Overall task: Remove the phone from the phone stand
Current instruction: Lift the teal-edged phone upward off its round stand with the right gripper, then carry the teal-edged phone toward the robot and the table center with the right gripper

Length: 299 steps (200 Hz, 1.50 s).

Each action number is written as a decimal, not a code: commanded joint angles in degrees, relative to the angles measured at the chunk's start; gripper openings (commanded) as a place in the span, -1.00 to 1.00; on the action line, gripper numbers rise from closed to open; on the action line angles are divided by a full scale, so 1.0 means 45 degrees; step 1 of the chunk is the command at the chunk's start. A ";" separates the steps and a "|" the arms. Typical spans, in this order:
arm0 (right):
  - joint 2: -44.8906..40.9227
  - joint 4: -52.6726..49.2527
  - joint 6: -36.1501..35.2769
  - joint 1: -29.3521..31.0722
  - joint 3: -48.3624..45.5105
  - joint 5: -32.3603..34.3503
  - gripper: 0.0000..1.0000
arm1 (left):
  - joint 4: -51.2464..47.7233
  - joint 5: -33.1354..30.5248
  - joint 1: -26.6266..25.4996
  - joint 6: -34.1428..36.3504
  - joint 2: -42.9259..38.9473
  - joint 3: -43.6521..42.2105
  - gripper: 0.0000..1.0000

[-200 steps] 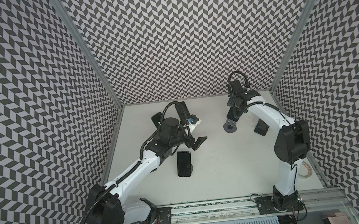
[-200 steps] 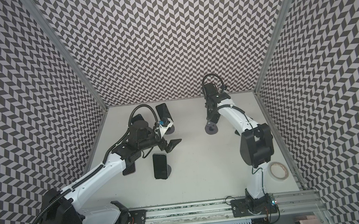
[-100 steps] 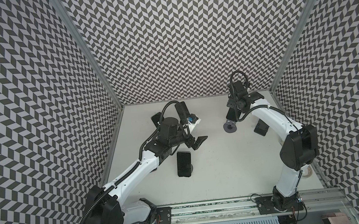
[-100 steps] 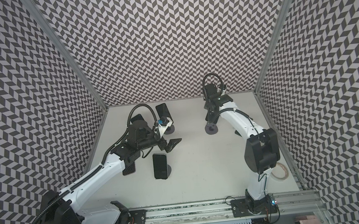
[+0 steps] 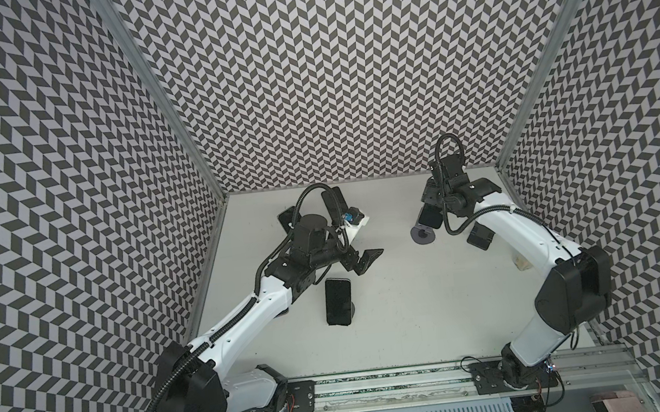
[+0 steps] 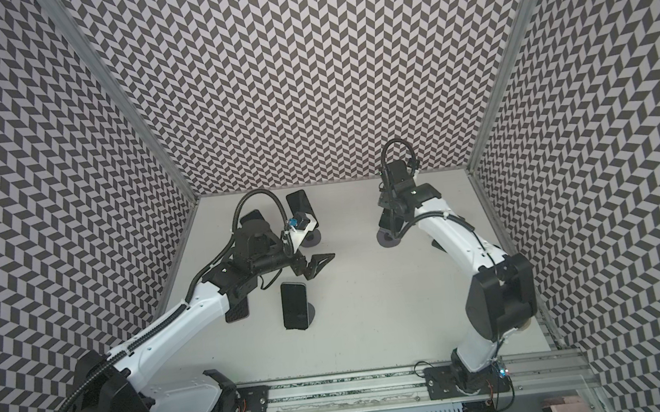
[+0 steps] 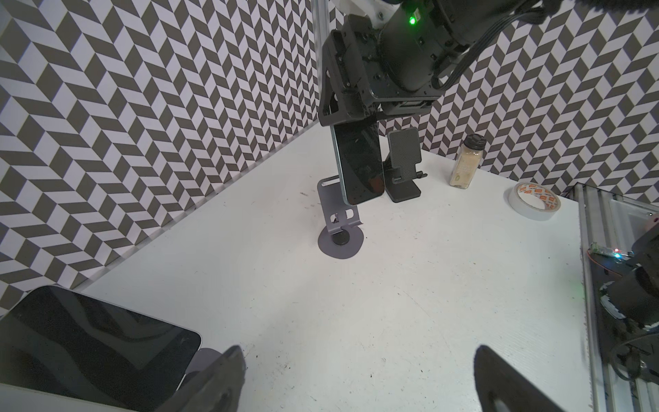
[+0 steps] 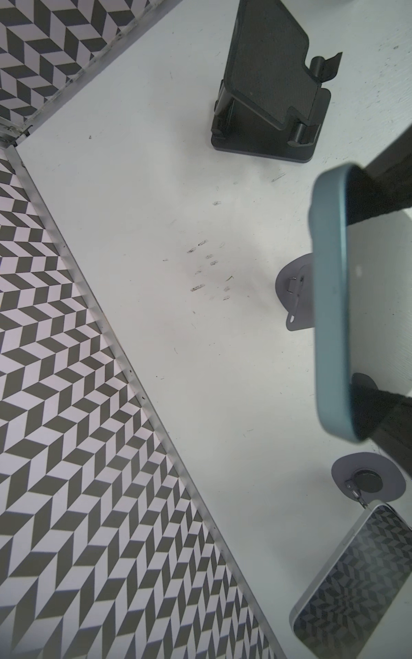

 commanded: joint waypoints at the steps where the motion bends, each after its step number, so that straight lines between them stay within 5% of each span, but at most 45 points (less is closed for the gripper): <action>1: -0.0815 0.0952 -0.0223 0.0084 -0.0385 -0.0552 -0.14 | 0.0102 0.0391 -0.0092 -0.0255 -0.0051 0.0419 1.00; 156: -0.3098 0.0455 -0.0391 0.1039 -0.4165 -0.1733 -0.21 | 0.0081 0.0652 -0.0502 -0.0441 0.0301 0.0535 1.00; 299: -0.3015 0.0369 0.0132 0.2692 -0.5600 -0.2628 -0.23 | -0.0131 0.0699 -0.0644 -0.0772 0.0194 0.0354 1.00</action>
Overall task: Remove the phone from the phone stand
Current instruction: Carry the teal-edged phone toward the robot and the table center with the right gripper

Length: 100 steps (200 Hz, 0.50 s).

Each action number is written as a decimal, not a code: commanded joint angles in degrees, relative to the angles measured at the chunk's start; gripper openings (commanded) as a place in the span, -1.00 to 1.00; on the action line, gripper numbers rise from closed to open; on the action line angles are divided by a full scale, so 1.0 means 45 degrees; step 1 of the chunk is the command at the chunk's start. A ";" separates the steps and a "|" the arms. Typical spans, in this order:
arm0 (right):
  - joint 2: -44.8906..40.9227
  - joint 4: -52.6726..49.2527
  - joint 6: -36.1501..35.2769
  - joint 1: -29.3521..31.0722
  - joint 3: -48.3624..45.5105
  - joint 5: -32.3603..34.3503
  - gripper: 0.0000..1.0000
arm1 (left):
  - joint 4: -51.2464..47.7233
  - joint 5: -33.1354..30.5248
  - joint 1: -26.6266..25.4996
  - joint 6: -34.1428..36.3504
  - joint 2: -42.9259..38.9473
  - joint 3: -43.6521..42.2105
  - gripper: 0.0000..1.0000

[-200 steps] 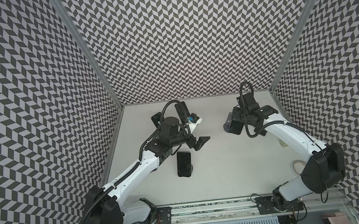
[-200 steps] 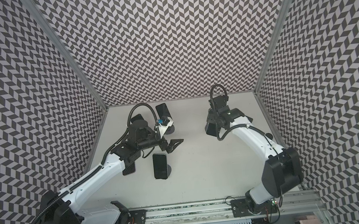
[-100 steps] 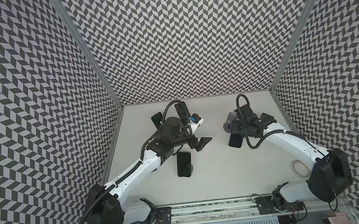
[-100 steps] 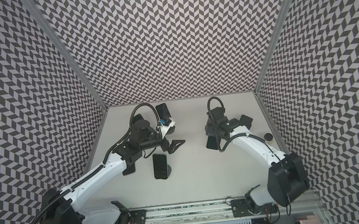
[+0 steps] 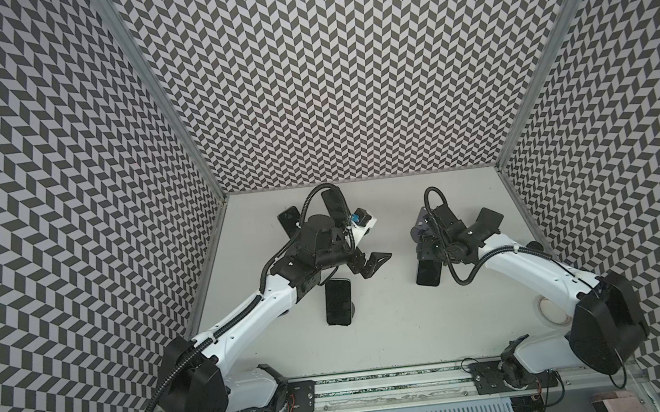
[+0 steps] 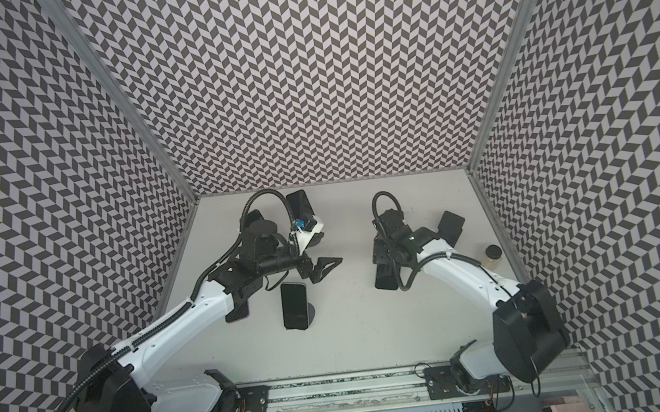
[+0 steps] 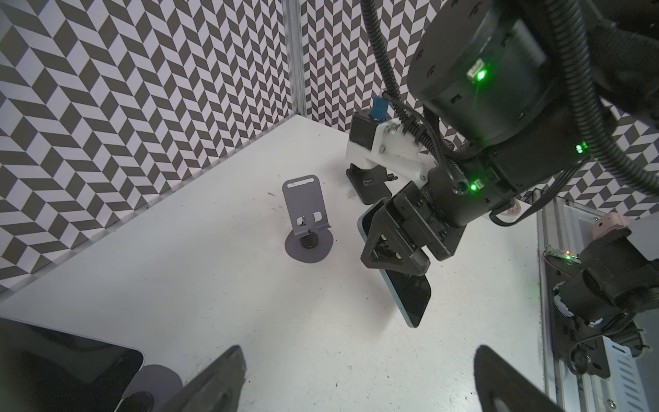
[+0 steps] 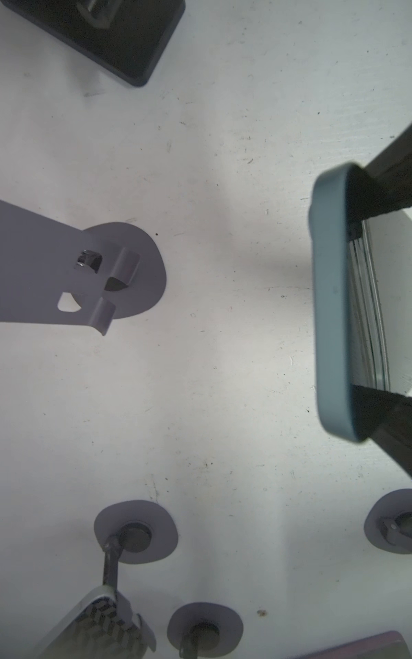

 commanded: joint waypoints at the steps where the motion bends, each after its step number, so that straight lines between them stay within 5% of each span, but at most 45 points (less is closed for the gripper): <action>1: -0.0202 0.0457 0.0429 0.0424 0.0015 -0.0237 -0.23 | -0.0129 0.0163 -0.0058 -0.0046 -0.0153 0.0139 1.00; 100: 0.1181 0.0368 0.1211 0.1596 0.0509 -0.0963 -0.33 | -0.1347 -0.1030 0.0011 -0.1185 -0.1692 -0.0851 1.00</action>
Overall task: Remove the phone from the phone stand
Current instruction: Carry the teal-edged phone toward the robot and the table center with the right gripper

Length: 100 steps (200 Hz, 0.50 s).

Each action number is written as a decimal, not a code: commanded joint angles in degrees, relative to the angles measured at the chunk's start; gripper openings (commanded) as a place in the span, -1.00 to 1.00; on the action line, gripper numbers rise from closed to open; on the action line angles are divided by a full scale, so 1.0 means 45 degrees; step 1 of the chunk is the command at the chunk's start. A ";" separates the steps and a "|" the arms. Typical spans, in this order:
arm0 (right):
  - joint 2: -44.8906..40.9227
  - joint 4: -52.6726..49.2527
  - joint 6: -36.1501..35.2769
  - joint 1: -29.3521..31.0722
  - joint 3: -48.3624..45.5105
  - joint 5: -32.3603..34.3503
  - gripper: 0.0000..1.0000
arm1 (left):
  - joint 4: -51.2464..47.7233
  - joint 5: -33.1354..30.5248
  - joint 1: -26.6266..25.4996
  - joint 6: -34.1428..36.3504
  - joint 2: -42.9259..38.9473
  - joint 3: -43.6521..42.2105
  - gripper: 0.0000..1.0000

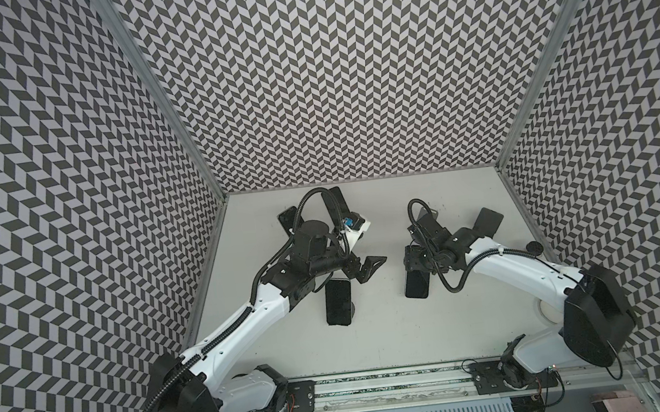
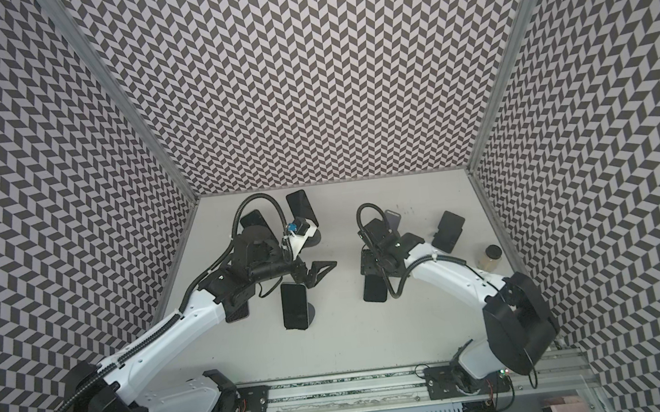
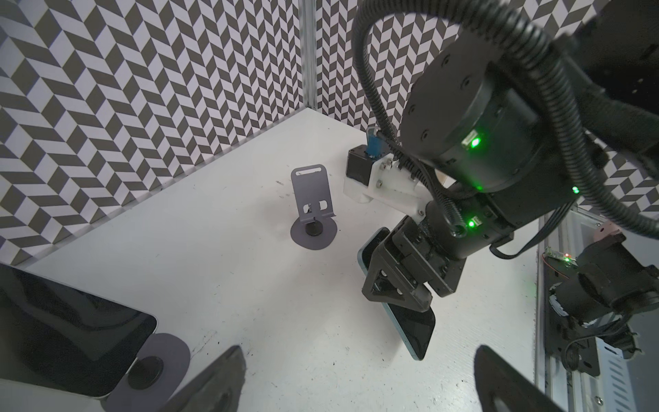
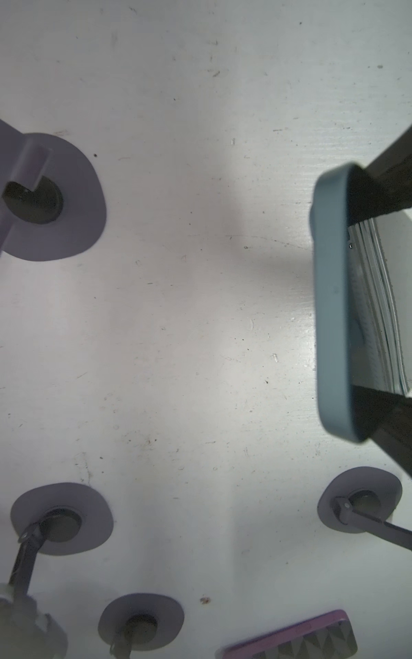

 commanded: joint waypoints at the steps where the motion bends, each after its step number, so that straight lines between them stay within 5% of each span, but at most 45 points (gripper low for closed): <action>1: 0.0387 0.0362 0.0313 0.0301 0.0540 -0.0276 -0.33 | -0.0633 -0.0413 0.0017 -0.0588 -0.0468 -0.0284 1.00; 100: 0.2080 0.0065 0.0963 0.1295 0.1495 -0.1255 -0.33 | -0.3217 -0.1505 0.0664 -0.1969 -0.1356 0.0139 1.00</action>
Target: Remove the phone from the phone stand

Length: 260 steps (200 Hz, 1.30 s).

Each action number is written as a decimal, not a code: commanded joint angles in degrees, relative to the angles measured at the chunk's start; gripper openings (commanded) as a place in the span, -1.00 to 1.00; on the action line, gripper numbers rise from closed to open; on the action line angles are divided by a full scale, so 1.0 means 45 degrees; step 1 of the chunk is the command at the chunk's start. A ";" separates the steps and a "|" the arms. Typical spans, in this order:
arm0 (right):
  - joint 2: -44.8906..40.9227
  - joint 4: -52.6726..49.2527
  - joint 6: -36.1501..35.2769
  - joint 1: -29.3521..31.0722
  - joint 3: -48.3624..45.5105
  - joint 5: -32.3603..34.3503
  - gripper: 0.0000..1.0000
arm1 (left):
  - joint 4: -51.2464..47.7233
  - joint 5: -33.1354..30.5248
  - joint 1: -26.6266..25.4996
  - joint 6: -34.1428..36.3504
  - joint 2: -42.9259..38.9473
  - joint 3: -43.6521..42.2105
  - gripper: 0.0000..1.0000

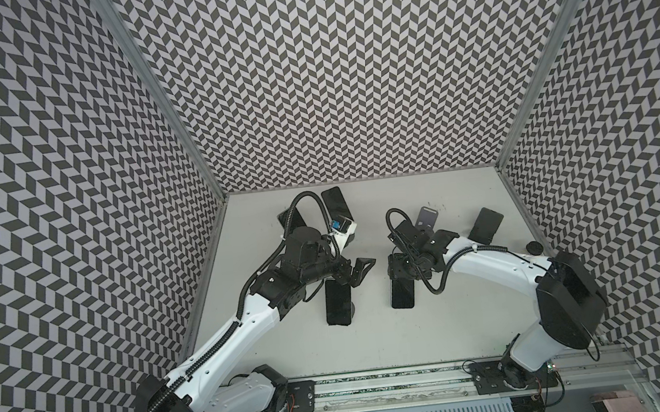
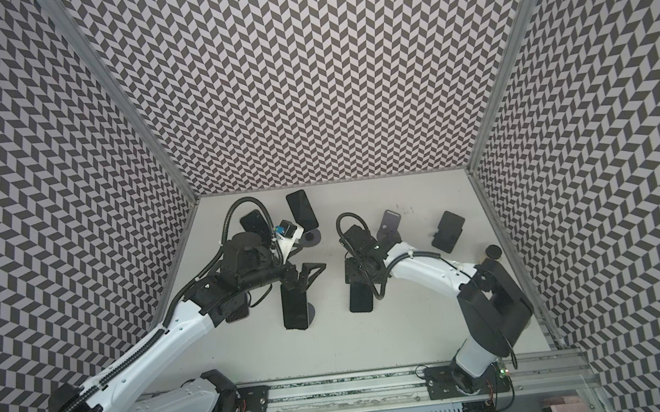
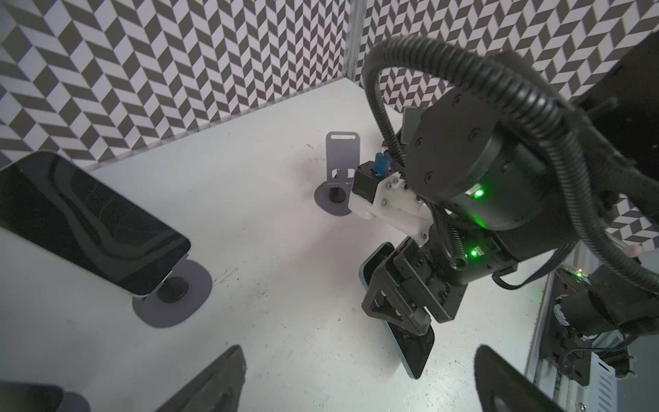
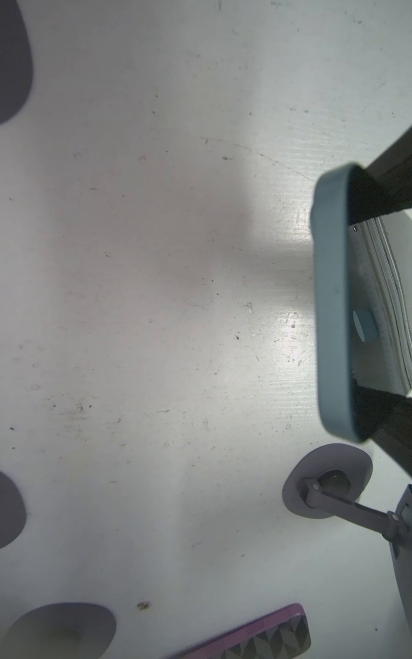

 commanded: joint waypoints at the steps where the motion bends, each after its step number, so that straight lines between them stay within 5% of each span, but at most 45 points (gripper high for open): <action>1: 0.0346 0.0117 0.0433 0.0119 0.0541 -0.0373 -0.33 | -0.1247 -0.0267 0.0257 -0.0479 -0.0162 0.0396 1.00; 260: 0.4351 -0.3020 -0.0529 0.0373 0.4159 -0.0582 -0.31 | -0.0981 -0.0307 0.1857 -0.0347 -0.2166 -0.1392 1.00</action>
